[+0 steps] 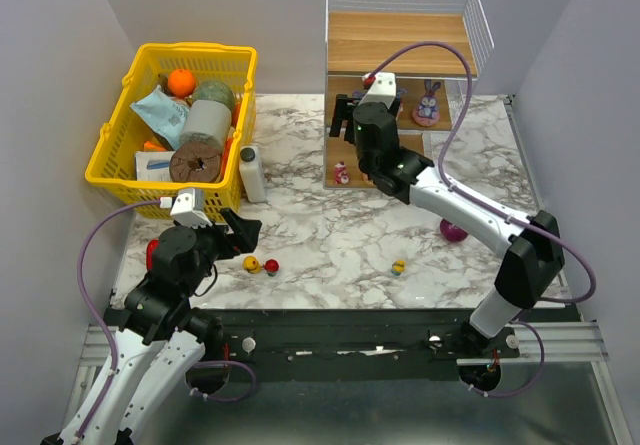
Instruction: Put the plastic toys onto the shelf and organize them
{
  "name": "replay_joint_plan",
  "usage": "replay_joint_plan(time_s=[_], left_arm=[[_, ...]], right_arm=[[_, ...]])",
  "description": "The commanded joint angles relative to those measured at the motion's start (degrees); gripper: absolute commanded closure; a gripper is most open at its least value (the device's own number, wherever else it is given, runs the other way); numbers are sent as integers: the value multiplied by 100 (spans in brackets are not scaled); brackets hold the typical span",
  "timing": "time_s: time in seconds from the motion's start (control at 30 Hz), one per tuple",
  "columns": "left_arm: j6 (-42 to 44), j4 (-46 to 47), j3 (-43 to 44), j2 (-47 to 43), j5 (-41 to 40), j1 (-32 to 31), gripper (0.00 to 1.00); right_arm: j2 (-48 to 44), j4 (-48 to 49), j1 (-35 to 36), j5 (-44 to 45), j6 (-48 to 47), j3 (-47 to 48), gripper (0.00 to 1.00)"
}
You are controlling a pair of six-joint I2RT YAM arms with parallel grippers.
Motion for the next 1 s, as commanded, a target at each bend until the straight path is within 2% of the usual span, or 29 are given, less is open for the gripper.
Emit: replay_joint_plan(time_s=[0.0,0.17,0.3,0.43,0.63,0.77,0.87,0.97], left_arm=[[72,-16,-37,-47,-90,10,1],[64,-16,-37,-38,-99,10,1],[64,-16,-37,-47,-99,10,1],[64,-25,-37,-56,-117,10,1],[64,-8,-37,-126,-82,10,1],[64,-8,-54,-179,-82,10,1],[72,1,-54,-188,-38,10,1],[72,1,-54,-196,-20,10,1]], right_arm=[[-541,-119,-17,-604,83,-238,11],[-945,-137,-17,-1167,57,-492,11],[-1524,-549,-17,-1834,136,-809,11],[-2156,-1539,44,-2275,303,-1151,11],[-3098,-2095,228,-1977,838,-2460,11],[-3765,-2070,281,-1968,1487,-3558,11],[-3986,-2070,316,-2056,1935,-4262,12],[-4118,-2140,500,-1723,2523,-4755,13]])
